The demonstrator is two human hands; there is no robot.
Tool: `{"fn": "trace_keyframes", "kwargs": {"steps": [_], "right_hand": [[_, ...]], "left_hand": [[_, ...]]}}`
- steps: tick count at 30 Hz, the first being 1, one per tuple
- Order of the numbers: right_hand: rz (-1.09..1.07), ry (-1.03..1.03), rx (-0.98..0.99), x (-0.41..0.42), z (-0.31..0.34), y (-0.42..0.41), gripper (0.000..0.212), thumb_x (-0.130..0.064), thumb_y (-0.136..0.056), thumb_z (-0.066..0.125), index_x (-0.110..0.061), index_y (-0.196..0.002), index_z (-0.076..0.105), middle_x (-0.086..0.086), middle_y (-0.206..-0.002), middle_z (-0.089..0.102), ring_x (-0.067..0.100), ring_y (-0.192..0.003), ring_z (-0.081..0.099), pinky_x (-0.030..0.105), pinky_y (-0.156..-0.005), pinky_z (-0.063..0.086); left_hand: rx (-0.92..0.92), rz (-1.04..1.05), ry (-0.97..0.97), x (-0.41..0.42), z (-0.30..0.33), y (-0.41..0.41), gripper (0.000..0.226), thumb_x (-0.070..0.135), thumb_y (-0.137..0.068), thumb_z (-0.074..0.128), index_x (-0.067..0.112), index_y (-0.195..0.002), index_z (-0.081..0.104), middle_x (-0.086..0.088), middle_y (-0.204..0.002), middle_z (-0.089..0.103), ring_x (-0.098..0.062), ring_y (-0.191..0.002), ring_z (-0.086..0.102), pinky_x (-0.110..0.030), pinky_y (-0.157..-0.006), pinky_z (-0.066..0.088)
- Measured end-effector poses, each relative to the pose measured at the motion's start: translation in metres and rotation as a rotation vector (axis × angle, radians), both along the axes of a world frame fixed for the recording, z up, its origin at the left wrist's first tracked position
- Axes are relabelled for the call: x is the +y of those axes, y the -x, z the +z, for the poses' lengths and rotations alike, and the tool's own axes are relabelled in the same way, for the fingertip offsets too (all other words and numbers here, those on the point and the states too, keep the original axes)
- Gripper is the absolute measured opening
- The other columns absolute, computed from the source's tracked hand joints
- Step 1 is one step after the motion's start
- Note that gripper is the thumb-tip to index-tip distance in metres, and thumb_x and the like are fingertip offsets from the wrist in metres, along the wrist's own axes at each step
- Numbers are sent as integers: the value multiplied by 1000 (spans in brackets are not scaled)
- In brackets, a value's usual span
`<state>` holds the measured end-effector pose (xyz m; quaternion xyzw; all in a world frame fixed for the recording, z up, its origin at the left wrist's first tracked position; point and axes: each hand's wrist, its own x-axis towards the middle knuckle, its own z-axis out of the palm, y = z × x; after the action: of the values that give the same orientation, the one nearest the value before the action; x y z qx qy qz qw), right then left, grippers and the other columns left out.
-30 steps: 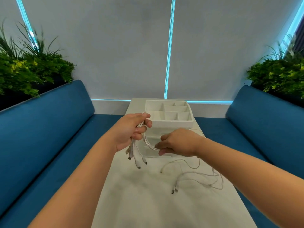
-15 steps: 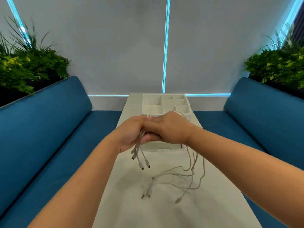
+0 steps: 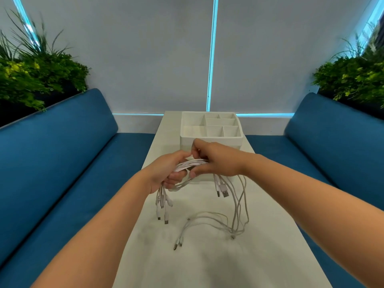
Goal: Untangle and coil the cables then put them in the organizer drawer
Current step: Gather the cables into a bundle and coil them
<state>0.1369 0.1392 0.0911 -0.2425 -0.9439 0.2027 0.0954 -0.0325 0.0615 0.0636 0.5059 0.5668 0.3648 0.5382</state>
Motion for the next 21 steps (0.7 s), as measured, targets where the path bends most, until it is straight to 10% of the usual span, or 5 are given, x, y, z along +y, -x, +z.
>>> {"fn": "trace_keyframes", "kwargs": {"steps": [10, 21], "right_hand": [[-10, 338, -39, 8, 22, -10, 15, -27, -94, 60, -14, -100, 66, 12, -96, 66, 22, -82, 69, 36, -82, 54], [-35, -58, -167, -2, 12, -7, 10, -25, -96, 58, -24, -104, 63, -6, -89, 58, 11, -78, 52, 26, -73, 42]], "left_hand": [[-215, -28, 16, -9, -10, 4, 42, 54, -87, 55, 19, -64, 49, 5, -47, 24, -8, -40, 14, -23, -43, 12], [-460, -30, 85, -17, -20, 8, 44, 46, -92, 50, 17, -59, 46, 8, -40, 24, -8, -40, 9, -22, -42, 9]]}}
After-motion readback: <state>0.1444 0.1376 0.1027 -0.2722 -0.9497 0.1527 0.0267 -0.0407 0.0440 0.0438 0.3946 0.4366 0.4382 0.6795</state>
